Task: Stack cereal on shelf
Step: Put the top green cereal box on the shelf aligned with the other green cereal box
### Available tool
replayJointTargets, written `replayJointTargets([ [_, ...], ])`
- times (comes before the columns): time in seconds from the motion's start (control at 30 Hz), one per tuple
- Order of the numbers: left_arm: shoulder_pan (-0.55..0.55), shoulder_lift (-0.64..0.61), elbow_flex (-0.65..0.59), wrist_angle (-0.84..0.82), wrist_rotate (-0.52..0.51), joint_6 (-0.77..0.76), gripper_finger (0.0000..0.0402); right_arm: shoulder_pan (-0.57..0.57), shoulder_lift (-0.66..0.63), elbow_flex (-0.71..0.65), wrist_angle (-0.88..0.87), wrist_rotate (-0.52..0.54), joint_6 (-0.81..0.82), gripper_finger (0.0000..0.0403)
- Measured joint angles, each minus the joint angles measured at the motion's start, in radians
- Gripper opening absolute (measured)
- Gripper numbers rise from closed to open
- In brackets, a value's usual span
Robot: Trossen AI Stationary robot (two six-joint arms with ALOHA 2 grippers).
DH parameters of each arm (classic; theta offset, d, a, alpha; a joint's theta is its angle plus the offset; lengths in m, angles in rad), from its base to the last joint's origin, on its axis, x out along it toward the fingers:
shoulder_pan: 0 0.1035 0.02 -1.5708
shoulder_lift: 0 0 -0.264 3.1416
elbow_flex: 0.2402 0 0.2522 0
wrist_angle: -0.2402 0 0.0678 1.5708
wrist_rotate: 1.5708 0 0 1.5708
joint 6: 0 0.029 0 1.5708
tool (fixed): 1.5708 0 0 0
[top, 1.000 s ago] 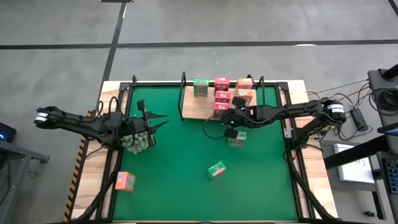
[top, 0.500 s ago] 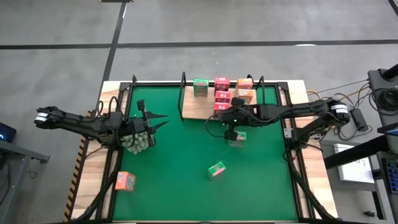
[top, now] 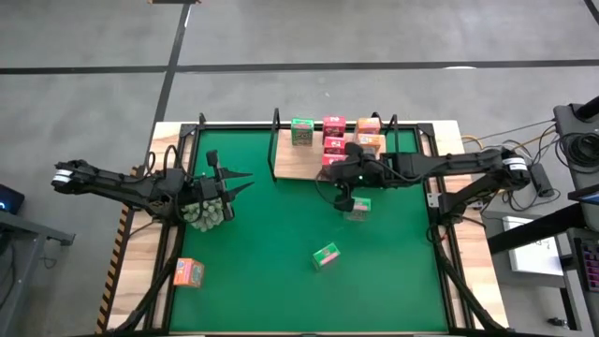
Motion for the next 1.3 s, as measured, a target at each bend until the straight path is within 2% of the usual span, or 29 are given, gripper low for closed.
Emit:
replayJointTargets([
  [0.13, 0.000, 0.000, 0.000, 0.000, 0.000, -0.004, 0.0076, 0.036, -0.020, -0.001, -0.015, -0.012, 0.039, 0.0009],
  [0.33, 0.000, 0.000, 0.000, 0.000, 0.000, -0.011, 0.0076, 0.072, -0.049, 0.027, -0.197, -0.156, 0.160, 0.0009],
  [0.57, 0.000, 0.000, 0.000, -0.001, 0.000, -0.012, 0.0076, 0.092, -0.058, 0.029, -0.428, -0.162, 0.292, 0.0024],
  [0.83, 0.000, 0.000, 0.000, -0.001, 0.000, -0.020, 0.0076, 0.091, -0.058, 0.025, -0.477, -0.154, 0.326, 0.0126],
  [1.03, 0.000, 0.000, 0.000, -0.001, 0.000, -0.022, 0.0076, 0.091, -0.058, -0.028, -0.474, -0.150, 0.347, 0.0205],
  [1.3, 0.000, 0.000, 0.000, -0.001, 0.000, -0.022, 0.0076, 0.091, -0.057, -0.138, -0.422, -0.126, 0.322, 0.0269],
])
